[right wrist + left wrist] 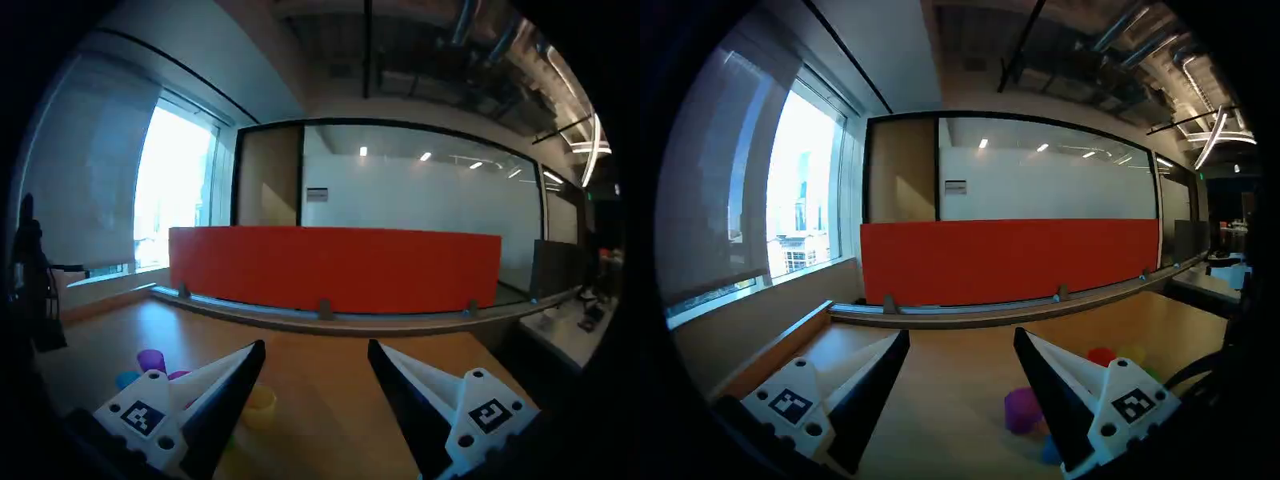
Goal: Pour water
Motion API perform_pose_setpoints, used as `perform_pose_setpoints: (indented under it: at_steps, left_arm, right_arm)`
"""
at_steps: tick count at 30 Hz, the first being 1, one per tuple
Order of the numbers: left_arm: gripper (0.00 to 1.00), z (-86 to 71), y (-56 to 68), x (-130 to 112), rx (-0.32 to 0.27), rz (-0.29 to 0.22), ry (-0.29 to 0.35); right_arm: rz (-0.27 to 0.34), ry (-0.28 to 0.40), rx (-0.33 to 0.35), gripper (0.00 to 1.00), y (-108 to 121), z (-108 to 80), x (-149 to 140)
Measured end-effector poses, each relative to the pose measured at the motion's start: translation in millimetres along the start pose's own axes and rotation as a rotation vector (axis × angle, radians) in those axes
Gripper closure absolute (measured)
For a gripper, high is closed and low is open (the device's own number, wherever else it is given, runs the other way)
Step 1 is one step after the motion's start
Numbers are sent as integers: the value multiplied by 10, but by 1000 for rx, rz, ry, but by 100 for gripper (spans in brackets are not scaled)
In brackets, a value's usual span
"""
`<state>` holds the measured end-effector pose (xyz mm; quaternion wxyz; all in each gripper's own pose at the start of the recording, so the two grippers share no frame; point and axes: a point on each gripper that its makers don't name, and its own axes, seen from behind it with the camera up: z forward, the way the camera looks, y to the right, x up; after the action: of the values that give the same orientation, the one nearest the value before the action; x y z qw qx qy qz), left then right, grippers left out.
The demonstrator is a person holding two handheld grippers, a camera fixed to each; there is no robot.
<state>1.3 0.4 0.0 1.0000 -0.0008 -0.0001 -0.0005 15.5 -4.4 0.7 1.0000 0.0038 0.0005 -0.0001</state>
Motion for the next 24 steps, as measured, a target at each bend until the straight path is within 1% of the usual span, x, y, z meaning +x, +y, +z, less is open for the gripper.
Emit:
perform_pose_setpoints:
  at_steps: [3,5,11,14,18,24]
  left_arm:
    - [3,-3,33,94,-14,-8,-2]
    - [3,-3,65,127,-33,-14,-8]
    - [3,6,170,175,-80,-16,-34]
    - [3,5,231,204,-110,-11,-36]
    - [3,-5,344,221,-164,-13,-34]
    - [3,-25,514,194,-272,-24,-48]
  right_arm:
    - [10,1,18,1,-51,-5,140]
    - [16,0,32,1,-85,-7,170]
    - [28,-13,55,1,-132,2,170]
    - [27,-8,65,1,-143,1,187]
    - [16,3,92,1,-180,-7,239]
    - [-16,4,183,1,-345,-39,278]
